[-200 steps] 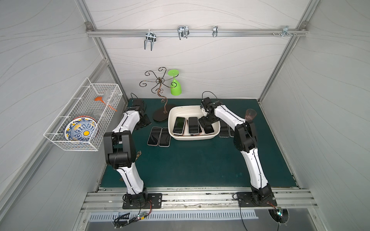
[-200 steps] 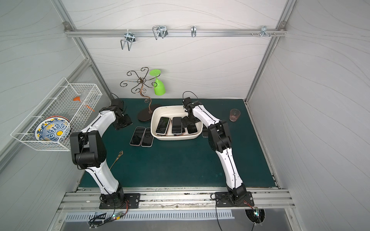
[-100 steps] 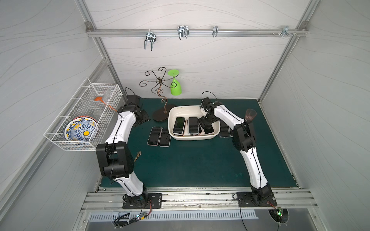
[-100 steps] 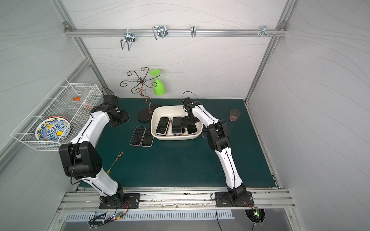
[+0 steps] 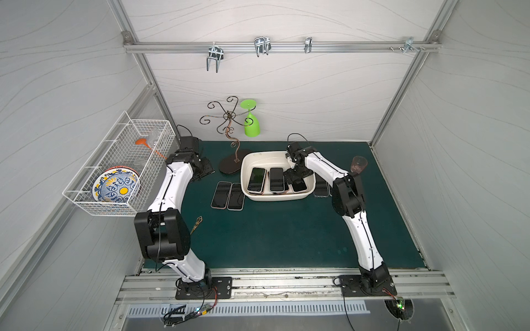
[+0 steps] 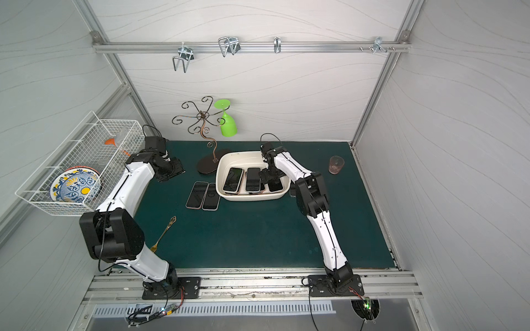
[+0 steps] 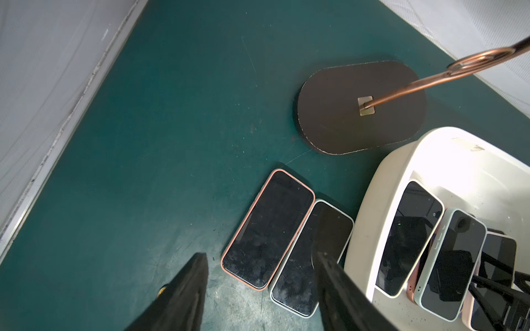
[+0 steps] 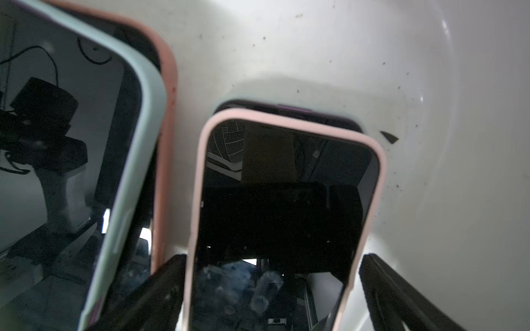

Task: Take the phone out of the storage box
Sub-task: Pick up the phone from the storage box.

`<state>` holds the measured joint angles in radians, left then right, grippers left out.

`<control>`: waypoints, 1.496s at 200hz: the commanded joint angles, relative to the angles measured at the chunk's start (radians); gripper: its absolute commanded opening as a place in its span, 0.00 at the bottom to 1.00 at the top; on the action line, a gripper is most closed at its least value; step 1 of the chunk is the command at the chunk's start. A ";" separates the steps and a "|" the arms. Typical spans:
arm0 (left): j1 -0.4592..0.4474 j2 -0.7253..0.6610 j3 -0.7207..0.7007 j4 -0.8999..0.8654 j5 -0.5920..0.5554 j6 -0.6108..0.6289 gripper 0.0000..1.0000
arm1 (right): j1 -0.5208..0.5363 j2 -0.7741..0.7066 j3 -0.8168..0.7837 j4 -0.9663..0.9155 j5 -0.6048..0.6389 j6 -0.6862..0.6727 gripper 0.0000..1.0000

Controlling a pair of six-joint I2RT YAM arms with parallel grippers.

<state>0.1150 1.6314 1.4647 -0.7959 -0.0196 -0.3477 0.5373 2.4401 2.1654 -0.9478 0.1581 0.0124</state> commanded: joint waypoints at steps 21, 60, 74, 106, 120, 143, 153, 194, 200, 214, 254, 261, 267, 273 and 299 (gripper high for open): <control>-0.007 -0.023 -0.010 0.024 0.038 0.010 0.64 | 0.002 0.061 0.016 -0.046 0.032 0.011 0.92; -0.043 -0.049 -0.005 0.028 0.036 0.019 0.64 | 0.000 0.021 0.007 -0.026 0.063 0.025 0.73; -0.066 -0.063 -0.004 0.029 0.038 0.023 0.64 | 0.001 -0.034 -0.018 0.007 0.050 0.030 0.71; -0.120 -0.096 -0.023 0.036 0.056 0.024 0.64 | -0.010 -0.139 -0.030 0.035 0.005 0.052 0.62; -0.148 -0.125 -0.054 0.068 0.069 0.023 0.65 | -0.017 -0.174 -0.038 0.047 -0.013 0.059 0.61; -0.189 -0.173 -0.114 0.122 0.105 0.004 0.65 | -0.036 -0.200 -0.038 0.043 -0.065 0.084 0.61; -0.205 -0.188 -0.138 0.137 0.109 -0.006 0.65 | -0.046 -0.206 -0.040 0.040 -0.083 0.094 0.62; -0.252 -0.200 -0.196 0.172 0.151 -0.022 0.65 | -0.060 -0.204 -0.052 0.036 -0.148 0.117 0.60; -0.263 -0.208 -0.204 0.185 0.164 -0.028 0.66 | -0.060 -0.212 -0.060 0.041 -0.162 0.125 0.60; -0.298 -0.234 -0.241 0.245 0.225 -0.059 0.67 | -0.062 -0.245 -0.084 0.063 -0.212 0.144 0.59; -0.486 -0.317 -0.435 0.650 0.372 -0.277 0.76 | -0.051 -0.337 -0.115 0.028 -0.349 0.205 0.58; -0.522 -0.307 -0.464 0.735 0.379 -0.320 0.77 | -0.041 -0.356 -0.134 0.025 -0.359 0.210 0.58; -0.553 -0.289 -0.476 0.793 0.378 -0.344 0.78 | -0.033 -0.375 -0.149 0.021 -0.359 0.217 0.58; -0.582 -0.269 -0.477 0.823 0.371 -0.355 0.79 | -0.026 -0.396 -0.168 0.020 -0.364 0.227 0.58; -0.688 -0.166 -0.442 0.904 0.310 -0.393 0.92 | 0.004 -0.474 -0.254 0.024 -0.417 0.257 0.58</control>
<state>-0.5037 1.3880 0.9871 -0.1223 0.3035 -0.6445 0.5072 2.0766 1.9549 -0.9146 -0.1719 0.2214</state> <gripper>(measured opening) 0.881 0.816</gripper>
